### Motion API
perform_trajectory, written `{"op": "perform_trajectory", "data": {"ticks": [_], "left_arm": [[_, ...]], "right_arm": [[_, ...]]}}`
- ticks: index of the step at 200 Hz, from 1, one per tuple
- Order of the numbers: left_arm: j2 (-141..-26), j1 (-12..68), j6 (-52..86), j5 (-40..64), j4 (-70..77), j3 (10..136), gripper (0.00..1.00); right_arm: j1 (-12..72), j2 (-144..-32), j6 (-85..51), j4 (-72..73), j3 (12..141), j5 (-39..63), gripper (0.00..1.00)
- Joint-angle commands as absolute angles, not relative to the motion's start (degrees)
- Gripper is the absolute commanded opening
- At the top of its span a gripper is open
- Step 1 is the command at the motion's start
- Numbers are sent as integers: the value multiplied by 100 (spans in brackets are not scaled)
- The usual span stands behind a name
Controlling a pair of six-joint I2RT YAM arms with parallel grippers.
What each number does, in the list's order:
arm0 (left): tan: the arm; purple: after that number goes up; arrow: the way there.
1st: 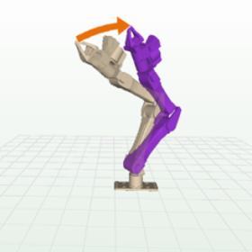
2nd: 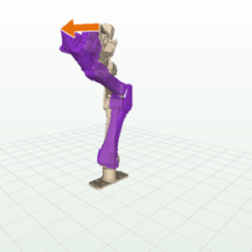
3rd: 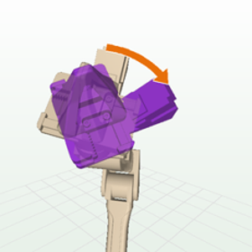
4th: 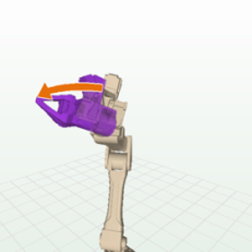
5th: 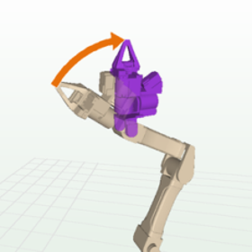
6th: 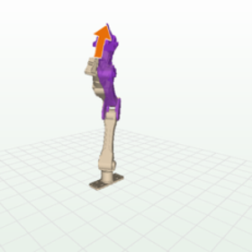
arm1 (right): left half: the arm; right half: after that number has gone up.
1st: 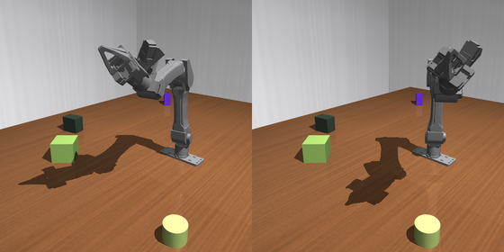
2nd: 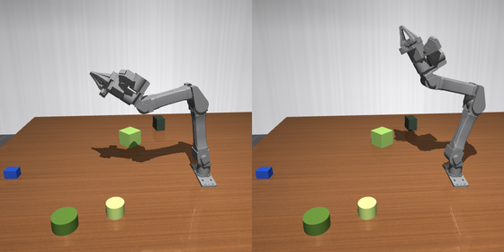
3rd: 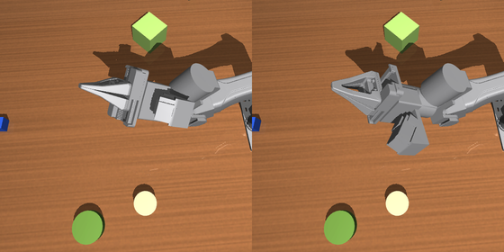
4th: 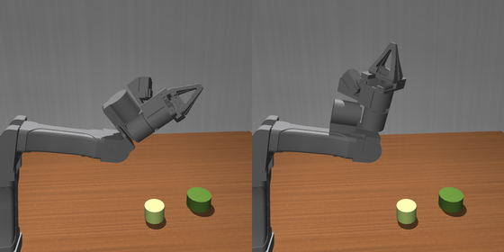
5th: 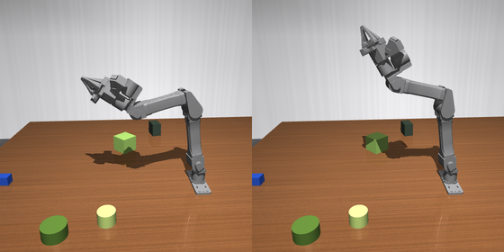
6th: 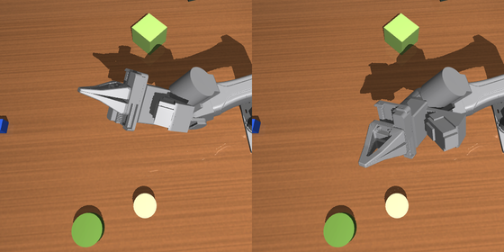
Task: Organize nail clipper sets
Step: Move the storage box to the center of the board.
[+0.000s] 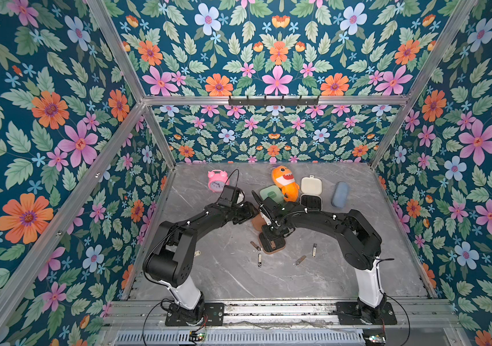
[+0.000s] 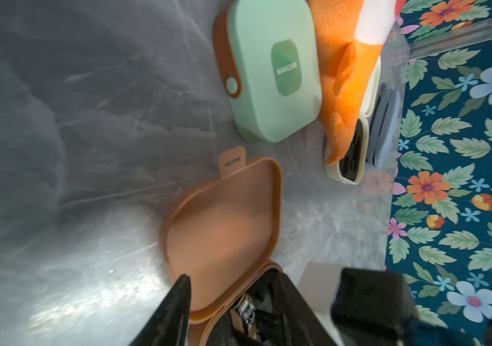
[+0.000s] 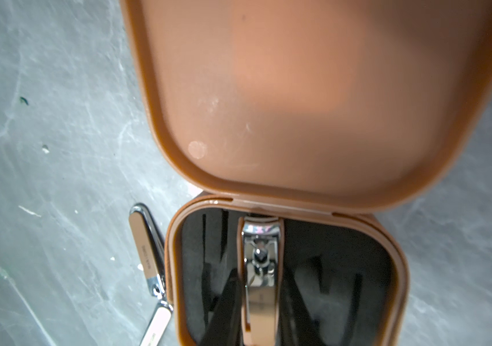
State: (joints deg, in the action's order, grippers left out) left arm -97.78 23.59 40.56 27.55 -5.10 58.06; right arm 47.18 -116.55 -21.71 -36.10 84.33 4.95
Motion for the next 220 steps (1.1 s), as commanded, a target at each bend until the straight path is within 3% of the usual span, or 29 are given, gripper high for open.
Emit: {"op": "perform_trajectory", "data": {"ticks": [1,75,149,220], "left_arm": [[-10072,2393,4217,2828,-413,6041,46],[-10752,2487,4679,3016,186,6190,39],[-10855,2454,4921,2709,647,5151,34],[-10863,2443,4967,2609,715,4932,32]], "right_arm": [[4719,-11597,-2118,-3658,8371,534,8],[4720,-11543,-2107,-3489,8164,642,8],[4720,-11435,-2105,-3985,8129,727,8],[4715,-11461,-2230,-4641,8293,852,7]]}}
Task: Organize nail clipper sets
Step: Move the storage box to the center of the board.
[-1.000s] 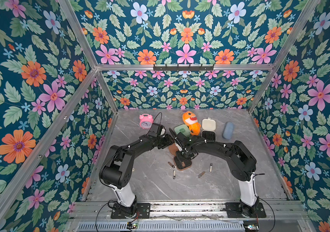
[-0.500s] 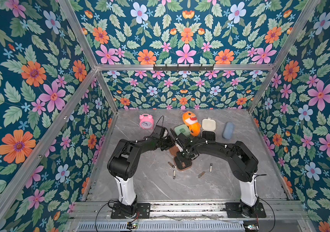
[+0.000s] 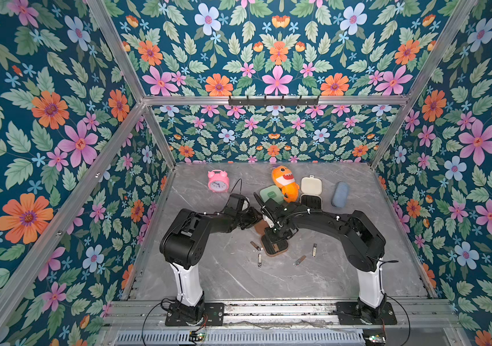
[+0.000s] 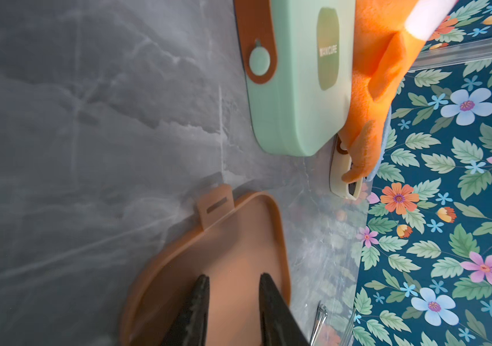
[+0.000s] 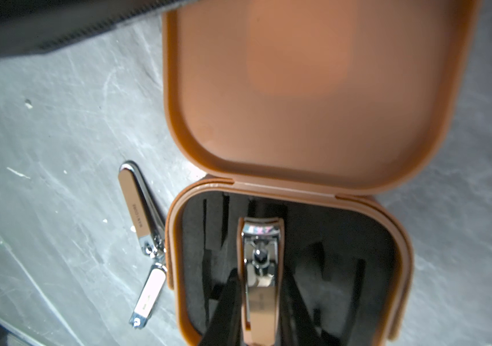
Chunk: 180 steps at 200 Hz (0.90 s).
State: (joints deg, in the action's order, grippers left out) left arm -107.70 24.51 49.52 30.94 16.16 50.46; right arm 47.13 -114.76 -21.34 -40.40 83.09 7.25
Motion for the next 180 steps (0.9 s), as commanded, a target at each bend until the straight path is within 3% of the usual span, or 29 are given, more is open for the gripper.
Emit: {"op": "perform_trajectory", "data": {"ticks": [1,72,141,180], "left_arm": [[-10859,2443,4966,2610,718,4927,32],[-10785,2448,4966,2619,756,4869,32],[-10749,2443,4942,2687,817,4871,32],[-10749,2450,4918,2733,809,4911,32]], "right_arm": [[4717,-11461,-2236,-4637,8286,852,7],[4720,-11781,-2380,-4366,7954,912,8],[4719,-11642,-2493,-4460,8235,728,37],[4708,-11532,-2497,-4653,8583,518,46]]}}
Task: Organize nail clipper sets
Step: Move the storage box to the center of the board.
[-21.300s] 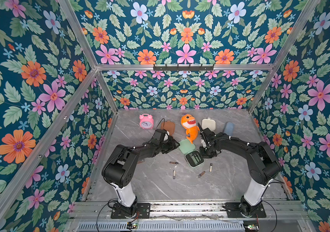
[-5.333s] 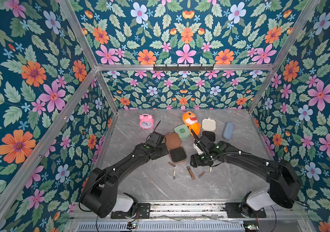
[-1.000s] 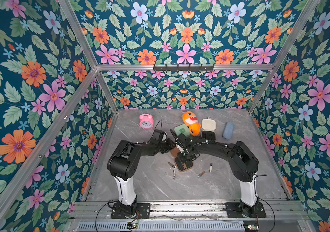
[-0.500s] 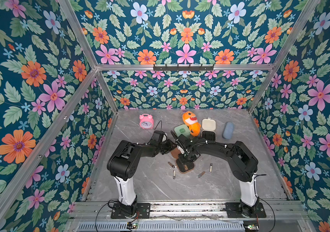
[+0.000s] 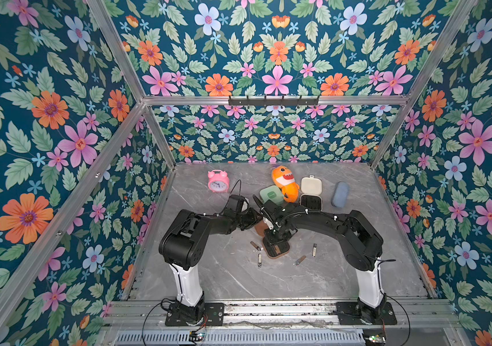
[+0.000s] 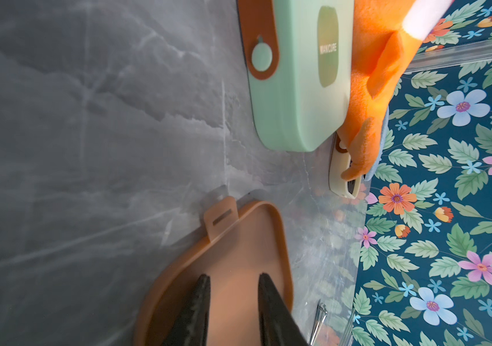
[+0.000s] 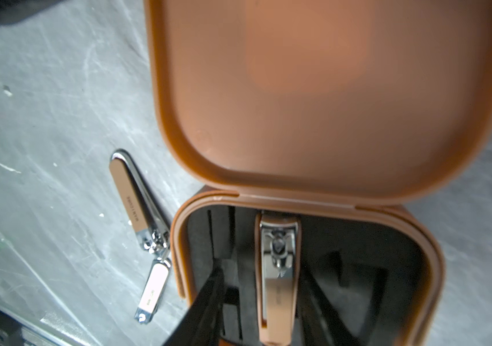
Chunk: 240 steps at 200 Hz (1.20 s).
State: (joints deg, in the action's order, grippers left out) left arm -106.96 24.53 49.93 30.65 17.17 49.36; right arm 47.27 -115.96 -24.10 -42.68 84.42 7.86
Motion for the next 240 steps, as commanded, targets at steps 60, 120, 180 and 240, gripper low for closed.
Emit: {"op": "perform_trajectory", "data": {"ticks": [60,120,180,240], "left_arm": [[-10726,2454,4876,2734,747,4972,32],[-10712,2452,4861,2716,694,5012,32],[-10621,2454,4810,2730,513,5175,32],[-10000,2452,4405,2776,36,5838,46]], "right_arm": [[4720,-11215,-2490,-4644,8484,642,36],[4758,-11304,-2514,-4425,8308,858,13],[4761,-11471,-2564,-4245,8122,914,10],[4757,-11222,-2507,-4324,8218,846,15]]}}
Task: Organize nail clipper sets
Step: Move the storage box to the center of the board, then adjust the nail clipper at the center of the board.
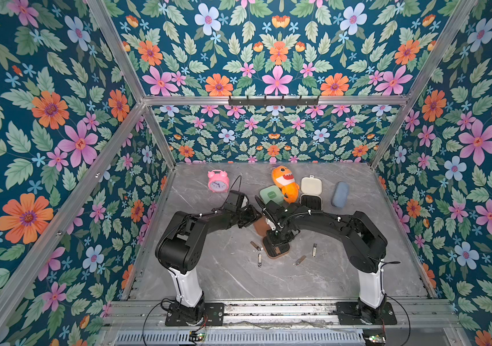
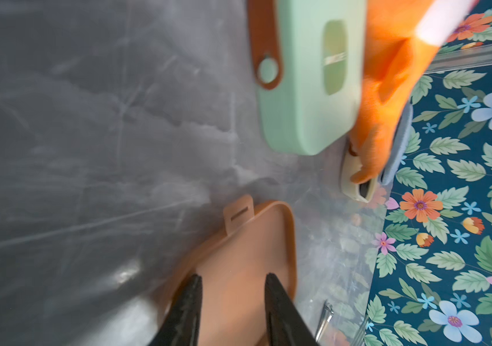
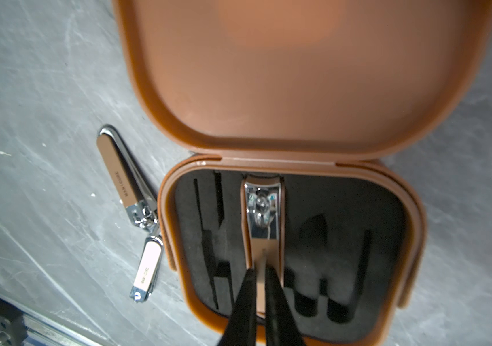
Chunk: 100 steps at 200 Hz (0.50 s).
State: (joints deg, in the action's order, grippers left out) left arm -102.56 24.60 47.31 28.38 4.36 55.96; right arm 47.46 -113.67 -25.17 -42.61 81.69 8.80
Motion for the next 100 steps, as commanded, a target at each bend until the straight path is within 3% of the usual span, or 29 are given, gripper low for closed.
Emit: {"op": "perform_trajectory", "data": {"ticks": [1,52,100], "left_arm": [[-9983,2457,4400,2768,18,5850,46],[-9067,2339,4133,2094,-828,5676,47],[-7868,1551,4466,1871,-715,4354,48]], "right_arm": [[4756,-11219,-2506,-4324,8222,845,15],[5068,-10889,-2479,-4302,8416,766,34],[5405,-11729,-2306,-4512,9474,816,49]]}}
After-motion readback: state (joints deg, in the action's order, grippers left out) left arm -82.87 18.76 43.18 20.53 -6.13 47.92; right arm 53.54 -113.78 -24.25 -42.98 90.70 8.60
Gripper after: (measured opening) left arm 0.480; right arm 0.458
